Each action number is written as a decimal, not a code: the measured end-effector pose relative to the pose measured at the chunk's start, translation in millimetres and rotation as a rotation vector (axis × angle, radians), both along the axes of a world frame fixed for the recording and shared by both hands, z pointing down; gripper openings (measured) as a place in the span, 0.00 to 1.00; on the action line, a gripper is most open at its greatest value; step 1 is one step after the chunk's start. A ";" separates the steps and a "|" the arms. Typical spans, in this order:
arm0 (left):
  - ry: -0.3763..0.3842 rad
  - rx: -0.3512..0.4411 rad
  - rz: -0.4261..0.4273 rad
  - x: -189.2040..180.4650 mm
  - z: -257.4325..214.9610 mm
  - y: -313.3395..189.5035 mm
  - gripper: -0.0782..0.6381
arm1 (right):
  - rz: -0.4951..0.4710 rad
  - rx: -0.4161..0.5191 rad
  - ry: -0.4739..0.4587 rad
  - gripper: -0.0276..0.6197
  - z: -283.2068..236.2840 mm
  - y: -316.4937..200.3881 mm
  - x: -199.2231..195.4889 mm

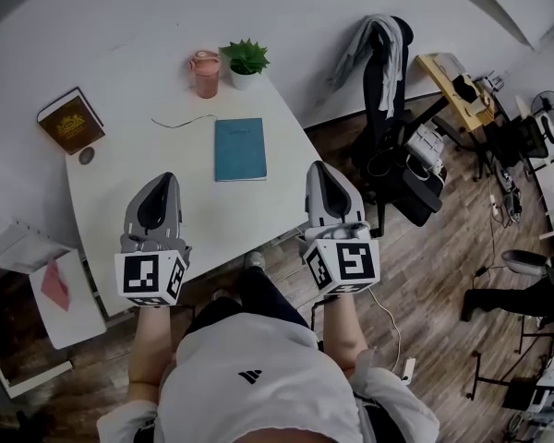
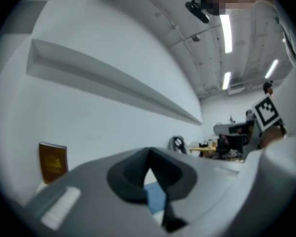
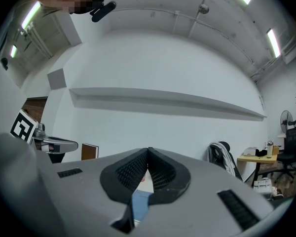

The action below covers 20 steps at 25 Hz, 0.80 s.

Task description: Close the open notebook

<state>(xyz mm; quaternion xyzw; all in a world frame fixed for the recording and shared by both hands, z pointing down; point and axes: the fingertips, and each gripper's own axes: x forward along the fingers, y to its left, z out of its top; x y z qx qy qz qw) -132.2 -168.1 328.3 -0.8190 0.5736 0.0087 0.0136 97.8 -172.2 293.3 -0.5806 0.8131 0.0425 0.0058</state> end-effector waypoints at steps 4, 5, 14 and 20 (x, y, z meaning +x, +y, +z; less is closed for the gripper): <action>-0.009 0.034 -0.021 -9.3 -11.1 8.1 0.12 | 0.002 0.009 0.009 0.03 -2.1 7.8 -4.6; -0.007 0.040 -0.025 -11.9 -13.3 9.7 0.12 | 0.003 0.011 0.010 0.03 -2.8 9.4 -5.6; 0.002 0.087 -0.071 -34.4 -22.4 20.2 0.12 | 0.034 0.029 0.010 0.03 -7.0 21.7 -9.2; -0.002 0.083 -0.075 -39.7 -21.6 23.1 0.12 | 0.054 0.037 0.013 0.03 -9.8 27.4 -7.9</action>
